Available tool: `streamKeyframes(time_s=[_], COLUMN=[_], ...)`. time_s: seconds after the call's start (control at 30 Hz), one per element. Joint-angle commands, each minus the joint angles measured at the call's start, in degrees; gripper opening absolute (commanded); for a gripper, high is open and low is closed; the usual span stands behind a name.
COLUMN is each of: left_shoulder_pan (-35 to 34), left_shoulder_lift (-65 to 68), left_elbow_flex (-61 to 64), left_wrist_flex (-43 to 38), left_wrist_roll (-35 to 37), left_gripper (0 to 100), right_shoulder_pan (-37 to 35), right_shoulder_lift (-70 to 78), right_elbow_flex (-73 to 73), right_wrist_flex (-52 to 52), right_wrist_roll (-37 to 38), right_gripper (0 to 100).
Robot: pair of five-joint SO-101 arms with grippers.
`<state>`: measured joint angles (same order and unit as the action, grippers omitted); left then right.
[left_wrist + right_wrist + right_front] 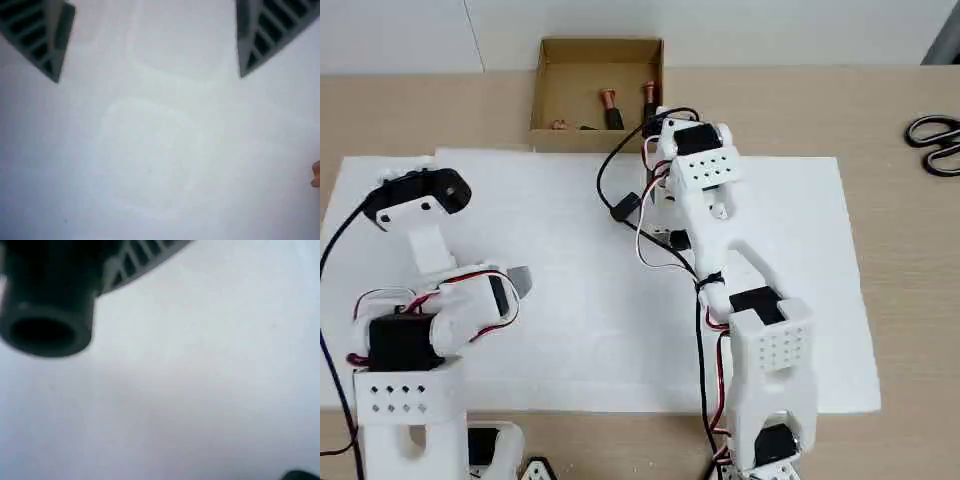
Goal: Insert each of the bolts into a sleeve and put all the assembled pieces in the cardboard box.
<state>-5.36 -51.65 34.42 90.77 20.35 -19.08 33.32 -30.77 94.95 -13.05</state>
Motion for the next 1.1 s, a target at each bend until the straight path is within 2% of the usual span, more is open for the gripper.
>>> streamKeyframes(time_s=[0.0,0.53,0.7,1.07], left_shoulder_pan=[-0.18,-0.18,-0.18,-0.09], left_shoulder_lift=[-0.09,-0.09,-0.09,-0.09], left_elbow_flex=[-2.42,-2.42,-2.42,-2.33], left_wrist_flex=[0.35,1.58,1.58,1.58], left_wrist_roll=[-0.53,-0.53,-0.53,-0.53], left_gripper=[22,22,22,22], right_shoulder_pan=[0.57,0.57,0.48,0.48], right_shoulder_lift=[-3.56,4.88,4.62,4.97], right_elbow_flex=[-2.29,-2.55,-2.55,-2.55], right_wrist_flex=[0.04,-0.40,-1.10,-1.19], right_wrist_roll=[6.95,8.88,8.88,8.97], right_gripper=[4.6,5.3,10.7,13.3])
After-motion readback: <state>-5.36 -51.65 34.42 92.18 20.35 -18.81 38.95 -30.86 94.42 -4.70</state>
